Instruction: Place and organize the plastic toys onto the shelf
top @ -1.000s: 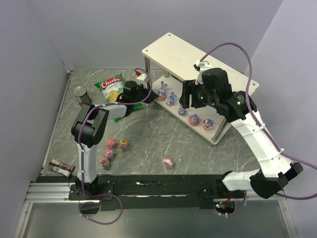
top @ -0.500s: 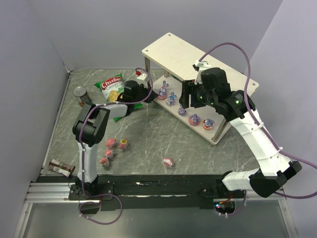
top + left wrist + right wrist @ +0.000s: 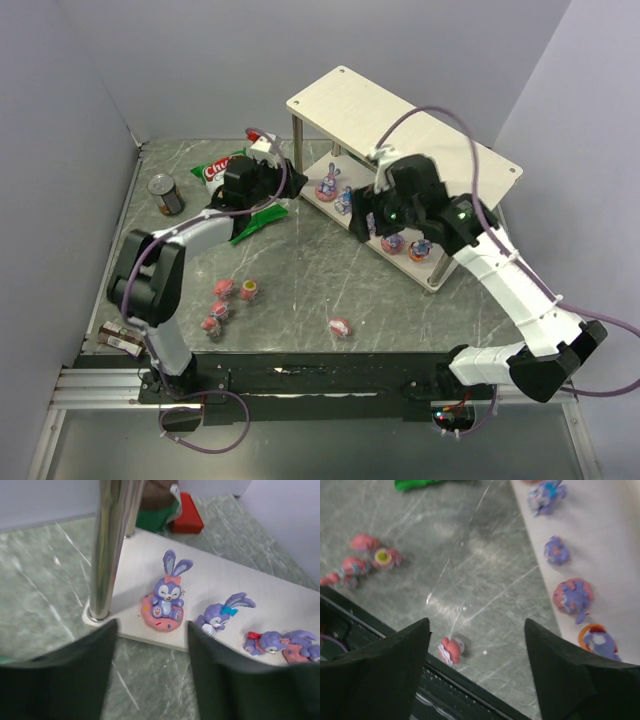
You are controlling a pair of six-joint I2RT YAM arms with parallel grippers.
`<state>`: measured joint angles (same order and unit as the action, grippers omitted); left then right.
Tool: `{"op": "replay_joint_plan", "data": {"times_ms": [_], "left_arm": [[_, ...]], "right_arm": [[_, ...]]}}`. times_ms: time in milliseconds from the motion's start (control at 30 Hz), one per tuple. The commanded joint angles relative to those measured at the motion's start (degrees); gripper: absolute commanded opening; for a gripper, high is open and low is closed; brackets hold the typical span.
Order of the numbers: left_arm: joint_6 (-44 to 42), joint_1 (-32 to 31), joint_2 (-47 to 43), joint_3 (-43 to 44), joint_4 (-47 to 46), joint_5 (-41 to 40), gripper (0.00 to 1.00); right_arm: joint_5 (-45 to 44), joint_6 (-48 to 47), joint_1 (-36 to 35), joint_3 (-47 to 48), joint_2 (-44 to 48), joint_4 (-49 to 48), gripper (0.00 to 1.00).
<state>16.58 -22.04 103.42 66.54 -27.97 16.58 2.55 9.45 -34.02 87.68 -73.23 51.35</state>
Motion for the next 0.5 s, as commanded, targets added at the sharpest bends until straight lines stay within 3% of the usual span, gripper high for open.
{"op": "replay_joint_plan", "data": {"times_ms": [0, 33, 67, 300, 467], "left_arm": [[-1.6, -0.1, -9.0, -4.0, 1.8, -5.2, 0.76], [-1.6, -0.1, -12.0, -5.8, 2.1, -6.2, 0.92], [-1.8, -0.1, -13.4, -6.6, 2.5, -7.2, 0.99], [-1.4, 0.0, -24.6, -10.1, 9.2, -14.1, 0.96], [0.6, 0.0, -30.4, -10.9, 14.5, -18.8, 0.96]], "right_arm": [[-1.4, -4.2, -9.2, -5.0, 1.9, -1.8, 0.88], [-1.9, -4.4, -11.0, -7.1, 1.8, -1.8, 0.89], [-2.0, -4.3, -12.9, -8.3, 1.3, -1.8, 0.93], [0.5, -0.8, -24.1, -21.4, 0.0, -7.1, 0.96], [-0.4, 2.9, -27.1, -27.9, -5.3, -10.0, 0.96]]}}
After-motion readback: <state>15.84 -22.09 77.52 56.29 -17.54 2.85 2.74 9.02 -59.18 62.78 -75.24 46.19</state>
